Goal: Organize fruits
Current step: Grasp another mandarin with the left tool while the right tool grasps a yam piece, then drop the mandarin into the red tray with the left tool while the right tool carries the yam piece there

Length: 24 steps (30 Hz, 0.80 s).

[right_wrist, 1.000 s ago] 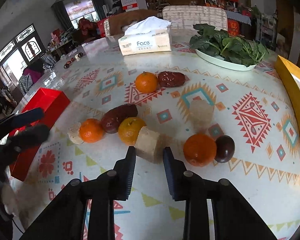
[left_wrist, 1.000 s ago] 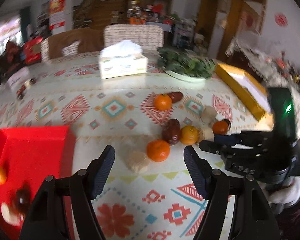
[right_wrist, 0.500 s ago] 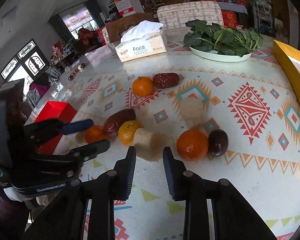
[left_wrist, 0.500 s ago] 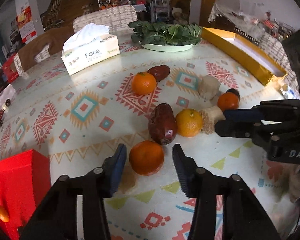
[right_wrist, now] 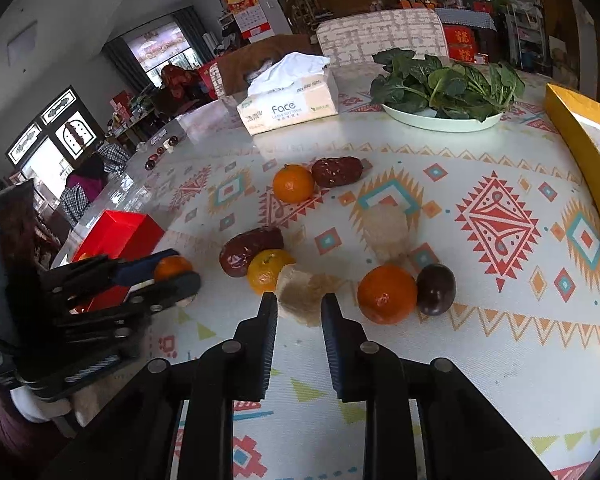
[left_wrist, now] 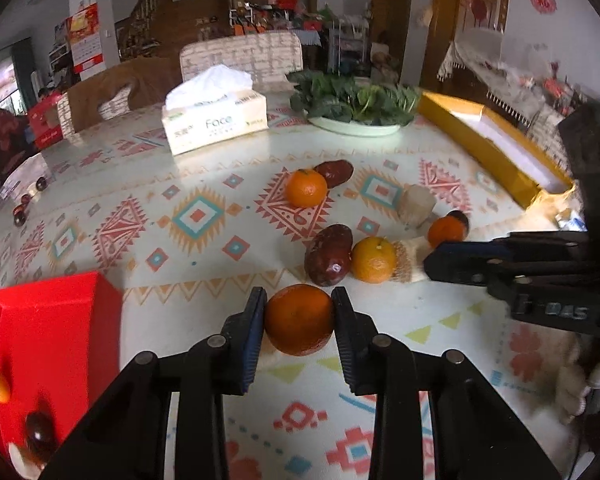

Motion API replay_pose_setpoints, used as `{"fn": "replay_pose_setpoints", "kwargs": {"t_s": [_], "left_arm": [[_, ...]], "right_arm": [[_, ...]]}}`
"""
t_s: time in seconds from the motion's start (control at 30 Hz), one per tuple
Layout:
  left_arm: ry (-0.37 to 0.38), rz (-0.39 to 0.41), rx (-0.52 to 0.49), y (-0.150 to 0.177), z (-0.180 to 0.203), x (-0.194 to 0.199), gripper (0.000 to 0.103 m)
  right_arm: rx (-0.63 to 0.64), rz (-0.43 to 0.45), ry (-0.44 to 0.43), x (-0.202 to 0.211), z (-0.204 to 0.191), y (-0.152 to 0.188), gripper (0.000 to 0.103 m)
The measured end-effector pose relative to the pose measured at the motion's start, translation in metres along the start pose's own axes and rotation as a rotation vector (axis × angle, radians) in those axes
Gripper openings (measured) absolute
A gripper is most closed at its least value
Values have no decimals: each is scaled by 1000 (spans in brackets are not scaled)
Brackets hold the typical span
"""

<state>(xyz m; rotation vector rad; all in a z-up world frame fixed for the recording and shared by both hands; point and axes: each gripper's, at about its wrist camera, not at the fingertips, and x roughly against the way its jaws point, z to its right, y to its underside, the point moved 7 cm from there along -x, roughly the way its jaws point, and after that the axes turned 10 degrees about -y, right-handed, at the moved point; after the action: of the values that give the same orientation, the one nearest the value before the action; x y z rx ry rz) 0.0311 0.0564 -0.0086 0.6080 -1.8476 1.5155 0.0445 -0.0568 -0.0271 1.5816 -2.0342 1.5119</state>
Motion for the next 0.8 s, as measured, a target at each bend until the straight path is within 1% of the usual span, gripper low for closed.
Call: {"fn": "replay_pose_setpoints", "kwargs": {"t_s": [0.07,0.13,0.2,0.23,0.27,0.33,0.4,0.43,0.57,0.67,0.73,0.8], "left_arm": [[-5,9,9,1,-2,7,32],[-2,15,29,4,-6,14,32],[-1,26,50,6,-9,22,32],[1,32,64,8,-11,26,32],[1,39,77,10,-12,30,32],[4,46,107,15,-16,38,32],[18,48,142,21,-20,43,32],[20,50,156,25,-22,46,32],[28,71,234,36,-40,61,32],[26,89,296,45,-60,74,32],[12,98,333,51,-77,83,32],[-8,103,364,59,-94,89,32]], "right_arm": [[8,-1,8,-4,-1,1,27],[19,-13,13,-9,-1,3,32],[21,-3,19,-11,-2,1,42],[24,5,30,-13,-2,0,51],[28,14,41,-14,-2,-2,52],[31,24,38,-16,-4,-5,52],[24,11,18,-19,-5,-4,36],[12,5,9,-20,-4,-3,32],[-61,25,-46,-11,2,-1,27],[-75,39,-36,-7,1,1,26],[-83,44,-37,-4,-2,2,26],[-102,50,-69,0,-10,5,26]]}}
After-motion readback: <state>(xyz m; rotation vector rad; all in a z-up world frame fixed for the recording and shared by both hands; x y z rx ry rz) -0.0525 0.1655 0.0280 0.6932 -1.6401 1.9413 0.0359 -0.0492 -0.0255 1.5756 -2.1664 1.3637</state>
